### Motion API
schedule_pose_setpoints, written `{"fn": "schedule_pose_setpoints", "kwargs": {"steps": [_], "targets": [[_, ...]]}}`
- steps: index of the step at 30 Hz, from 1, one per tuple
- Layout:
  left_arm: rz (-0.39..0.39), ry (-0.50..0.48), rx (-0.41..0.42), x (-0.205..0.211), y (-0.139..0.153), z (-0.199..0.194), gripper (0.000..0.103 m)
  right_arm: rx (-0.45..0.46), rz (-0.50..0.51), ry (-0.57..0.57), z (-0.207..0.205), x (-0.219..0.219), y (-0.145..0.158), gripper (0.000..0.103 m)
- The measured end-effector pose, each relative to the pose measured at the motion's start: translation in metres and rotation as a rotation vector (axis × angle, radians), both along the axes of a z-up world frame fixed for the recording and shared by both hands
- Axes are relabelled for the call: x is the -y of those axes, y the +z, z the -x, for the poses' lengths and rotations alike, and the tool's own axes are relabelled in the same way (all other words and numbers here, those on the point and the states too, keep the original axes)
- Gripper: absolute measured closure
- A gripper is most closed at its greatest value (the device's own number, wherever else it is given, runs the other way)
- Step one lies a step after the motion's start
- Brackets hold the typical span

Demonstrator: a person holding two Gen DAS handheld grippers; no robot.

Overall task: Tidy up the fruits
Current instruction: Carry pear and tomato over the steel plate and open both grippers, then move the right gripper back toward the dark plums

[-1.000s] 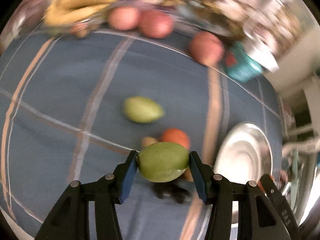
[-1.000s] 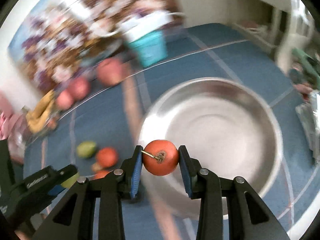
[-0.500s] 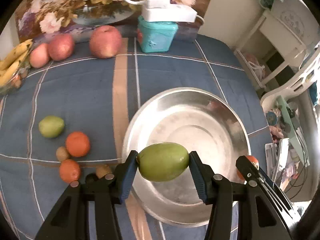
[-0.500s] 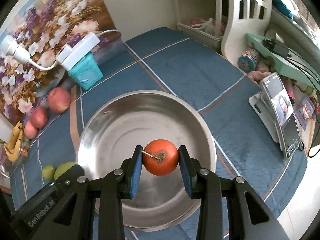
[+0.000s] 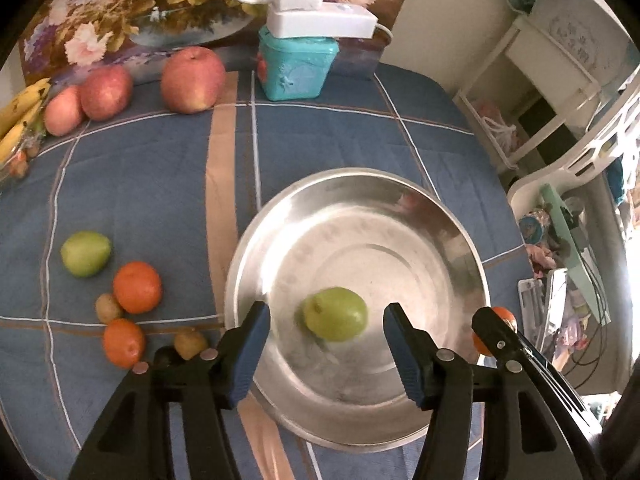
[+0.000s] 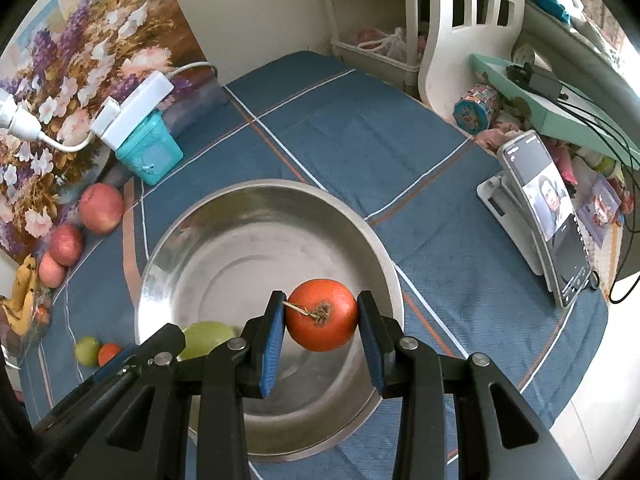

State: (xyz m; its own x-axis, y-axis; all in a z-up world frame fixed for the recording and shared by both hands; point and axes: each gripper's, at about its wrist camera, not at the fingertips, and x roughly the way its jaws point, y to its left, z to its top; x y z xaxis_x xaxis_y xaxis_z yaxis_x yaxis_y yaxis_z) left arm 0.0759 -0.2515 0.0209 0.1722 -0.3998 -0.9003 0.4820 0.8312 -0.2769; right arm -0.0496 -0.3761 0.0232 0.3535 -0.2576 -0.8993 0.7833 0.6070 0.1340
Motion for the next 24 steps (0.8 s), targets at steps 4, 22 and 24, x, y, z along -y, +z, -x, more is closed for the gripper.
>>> {"fn": "schedule_pose_setpoints", "kwargs": {"steps": [4,22,24], "targets": [[-0.010,0.040,0.002,-0.016,0.001,-0.005,0.029,-0.002,0.009,0.010,-0.001,-0.002,0.003,0.060],[-0.160,0.396,0.131,-0.136,0.000,-0.042,0.000,0.037,0.058,0.235,-0.041,-0.060,0.013,0.006],[-0.163,0.424,0.143,-0.152,0.002,-0.042,0.000,0.068,0.055,0.272,-0.047,-0.072,0.016,0.006]]}}
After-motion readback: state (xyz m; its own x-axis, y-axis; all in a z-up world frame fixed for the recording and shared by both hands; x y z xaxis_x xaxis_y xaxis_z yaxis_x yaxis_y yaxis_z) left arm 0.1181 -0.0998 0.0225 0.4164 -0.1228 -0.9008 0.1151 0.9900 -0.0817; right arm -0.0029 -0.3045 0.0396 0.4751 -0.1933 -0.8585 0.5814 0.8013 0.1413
